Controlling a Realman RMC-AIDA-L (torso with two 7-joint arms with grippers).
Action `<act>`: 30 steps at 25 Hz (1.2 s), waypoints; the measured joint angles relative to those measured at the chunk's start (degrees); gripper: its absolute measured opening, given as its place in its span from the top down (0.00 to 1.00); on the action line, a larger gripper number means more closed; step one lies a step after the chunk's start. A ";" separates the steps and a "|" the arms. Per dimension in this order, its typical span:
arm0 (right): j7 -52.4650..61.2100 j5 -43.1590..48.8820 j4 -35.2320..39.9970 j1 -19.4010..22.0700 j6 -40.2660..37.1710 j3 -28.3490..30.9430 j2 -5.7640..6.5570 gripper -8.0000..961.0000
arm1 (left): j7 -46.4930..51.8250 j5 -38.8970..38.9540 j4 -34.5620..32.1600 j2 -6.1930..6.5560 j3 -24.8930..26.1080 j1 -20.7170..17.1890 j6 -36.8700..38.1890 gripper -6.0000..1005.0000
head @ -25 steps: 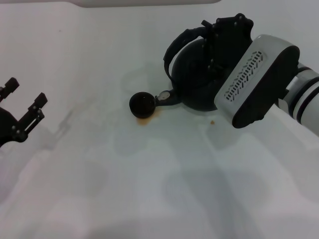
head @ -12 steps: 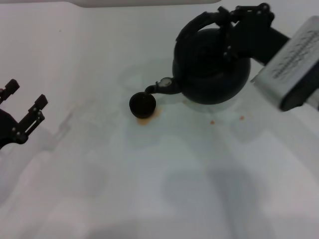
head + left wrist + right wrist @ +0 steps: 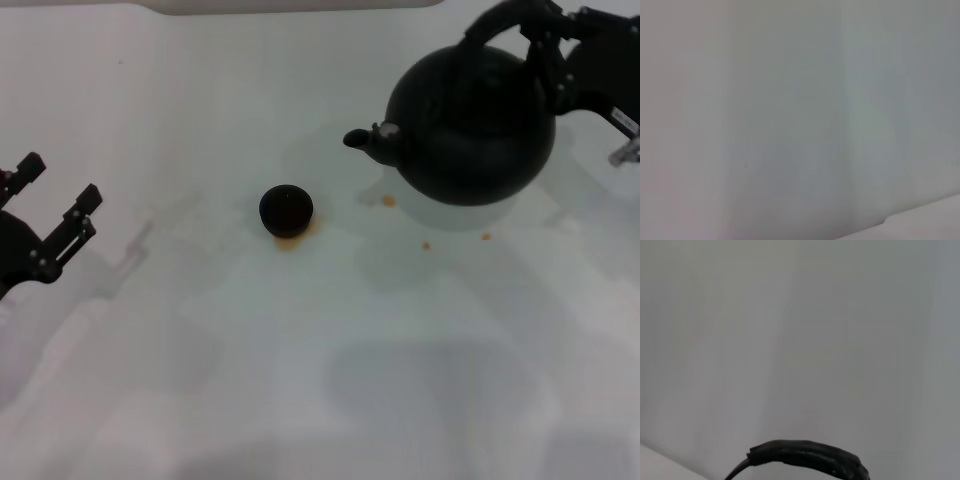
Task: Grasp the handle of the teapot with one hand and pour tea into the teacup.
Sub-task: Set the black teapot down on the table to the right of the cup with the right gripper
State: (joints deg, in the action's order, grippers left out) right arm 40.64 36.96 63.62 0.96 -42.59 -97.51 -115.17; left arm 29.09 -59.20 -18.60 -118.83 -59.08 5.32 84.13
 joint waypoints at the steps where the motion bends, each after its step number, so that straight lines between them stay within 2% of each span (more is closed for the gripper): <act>1: 0.35 -0.45 -1.57 -0.23 -1.83 0.72 0.01 0.88 | 0.00 -0.04 -0.02 0.00 0.00 0.11 -0.01 0.31; 6: 2.46 -0.73 -7.99 -1.77 -8.32 2.56 -0.01 0.88 | 0.00 -0.21 0.12 0.07 0.00 0.65 0.00 0.31; 23: -1.82 -0.75 -19.63 -4.50 -15.65 3.68 -0.14 0.88 | 0.00 -0.48 0.15 0.00 -0.82 0.52 0.22 0.31; 30: -5.47 -0.75 -28.01 -7.90 -20.66 5.80 -0.04 0.88 | 0.00 -0.48 0.22 0.00 -1.50 0.69 0.32 0.31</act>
State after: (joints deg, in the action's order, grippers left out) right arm 35.17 36.21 35.61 -6.94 -63.25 -91.71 -115.21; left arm 29.09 -59.68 -18.38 -118.83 -60.57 6.01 84.45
